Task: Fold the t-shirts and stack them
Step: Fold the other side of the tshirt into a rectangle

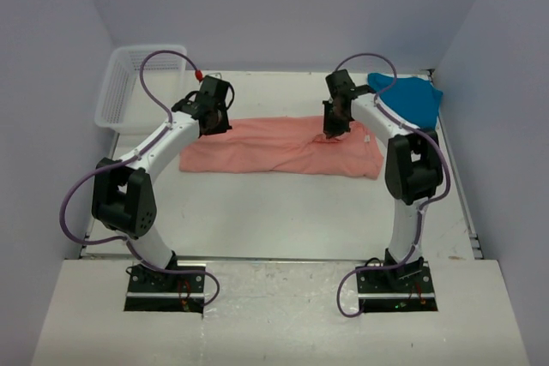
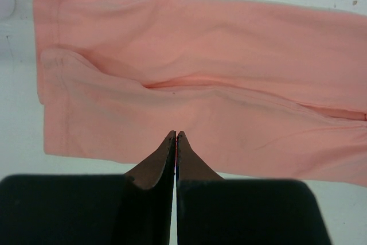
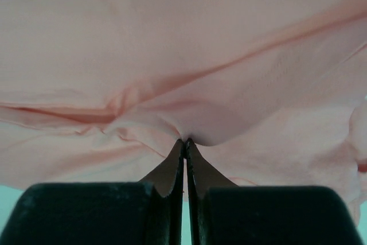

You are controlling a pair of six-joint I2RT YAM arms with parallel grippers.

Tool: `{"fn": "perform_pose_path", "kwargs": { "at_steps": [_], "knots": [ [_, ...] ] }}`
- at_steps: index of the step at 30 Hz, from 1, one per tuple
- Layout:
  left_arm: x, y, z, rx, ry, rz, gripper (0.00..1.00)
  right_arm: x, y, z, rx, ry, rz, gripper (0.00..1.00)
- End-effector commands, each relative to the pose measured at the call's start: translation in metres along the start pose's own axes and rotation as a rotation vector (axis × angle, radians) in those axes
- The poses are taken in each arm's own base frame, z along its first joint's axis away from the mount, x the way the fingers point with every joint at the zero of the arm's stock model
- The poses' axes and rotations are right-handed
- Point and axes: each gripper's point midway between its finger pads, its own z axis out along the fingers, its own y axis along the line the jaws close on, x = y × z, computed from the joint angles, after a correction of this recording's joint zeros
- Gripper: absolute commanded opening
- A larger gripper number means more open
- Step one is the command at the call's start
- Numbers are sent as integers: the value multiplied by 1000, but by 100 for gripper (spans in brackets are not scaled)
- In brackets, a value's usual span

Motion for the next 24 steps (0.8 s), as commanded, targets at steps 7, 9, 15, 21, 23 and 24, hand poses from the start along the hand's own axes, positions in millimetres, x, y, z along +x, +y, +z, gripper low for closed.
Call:
{"fn": "perform_pose_path", "kwargs": {
  "at_steps": [7,9,15,21,23,24],
  "knots": [
    [-1,-7,-3,47,-13,13,0,-130,58,4,-147,-191,-135,39],
    [2,-9,-3,60,-2,16,0,-128,52,21,-103,-163,-129,49],
    [11,5,-5,1,-10,6,0,-111,31,-27,-93,-296,-101,87],
    [16,19,-2,-68,-28,-20,0,-46,11,-33,-28,-203,-72,73],
    [19,20,3,-82,-19,-20,0,-28,9,-38,0,-217,-102,51],
    [20,20,4,-82,-13,-24,0,-23,8,-40,10,-213,-104,29]
  ]
}}
